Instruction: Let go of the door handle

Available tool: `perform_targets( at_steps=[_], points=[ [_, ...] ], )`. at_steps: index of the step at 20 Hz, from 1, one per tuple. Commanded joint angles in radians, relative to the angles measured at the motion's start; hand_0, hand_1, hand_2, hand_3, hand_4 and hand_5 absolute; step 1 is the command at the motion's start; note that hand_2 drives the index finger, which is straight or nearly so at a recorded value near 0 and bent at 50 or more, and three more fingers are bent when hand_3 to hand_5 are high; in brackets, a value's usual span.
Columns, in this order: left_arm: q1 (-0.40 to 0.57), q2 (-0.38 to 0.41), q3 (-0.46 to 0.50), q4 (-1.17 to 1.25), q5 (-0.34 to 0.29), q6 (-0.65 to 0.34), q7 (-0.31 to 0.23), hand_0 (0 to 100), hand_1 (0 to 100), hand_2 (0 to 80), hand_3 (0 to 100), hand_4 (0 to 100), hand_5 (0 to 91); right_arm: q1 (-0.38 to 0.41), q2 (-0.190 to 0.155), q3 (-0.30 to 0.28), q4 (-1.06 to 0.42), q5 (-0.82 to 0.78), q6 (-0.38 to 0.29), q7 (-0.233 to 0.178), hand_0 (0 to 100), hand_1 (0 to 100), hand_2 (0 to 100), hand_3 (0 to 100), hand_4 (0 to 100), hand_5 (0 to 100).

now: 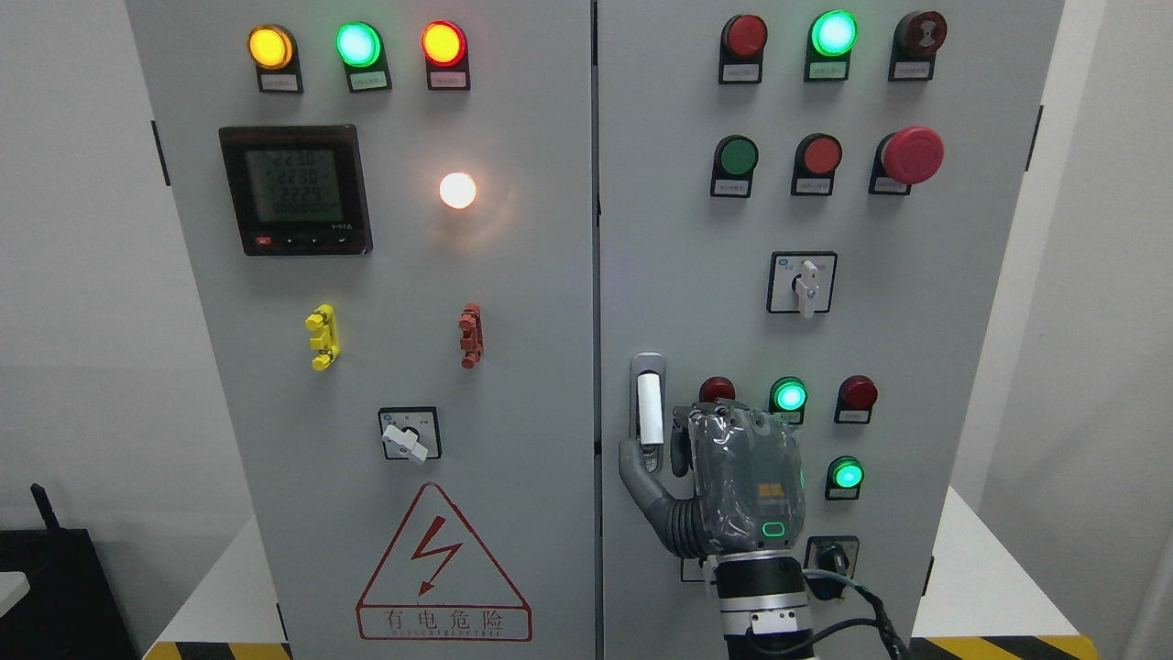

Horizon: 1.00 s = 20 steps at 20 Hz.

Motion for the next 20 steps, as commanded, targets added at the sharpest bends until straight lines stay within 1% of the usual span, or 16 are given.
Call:
perform_targets(
  at_steps=[1, 7, 16, 20],
  points=[
    [0.000, 0.000, -0.014, 0.020, 0.000, 0.001, -0.001, 12, 39, 0.0, 0, 0, 0.0, 0.000, 0.003, -0.006, 0.001, 0.000, 0.005, -0.003, 36, 60, 93, 100, 89, 98],
    [0.000, 0.000, -0.014, 0.020, 0.000, 0.001, -0.001, 12, 39, 0.0, 0, 0, 0.0, 0.001, 0.003, -0.006, -0.001, -0.007, 0.006, -0.008, 37, 61, 93, 100, 89, 98],
    [0.000, 0.000, -0.014, 0.020, 0.000, 0.001, -0.001, 12, 39, 0.0, 0, 0, 0.0, 0.003, 0.003, -0.021, -0.001, -0.008, 0.006, -0.011, 42, 60, 94, 100, 90, 98],
    [0.000, 0.001, -0.015, 0.020, 0.000, 0.001, -0.001, 12, 39, 0.0, 0, 0, 0.0, 0.003, 0.003, -0.021, -0.002, -0.008, 0.006, -0.011, 42, 59, 94, 100, 90, 99]
  ],
)
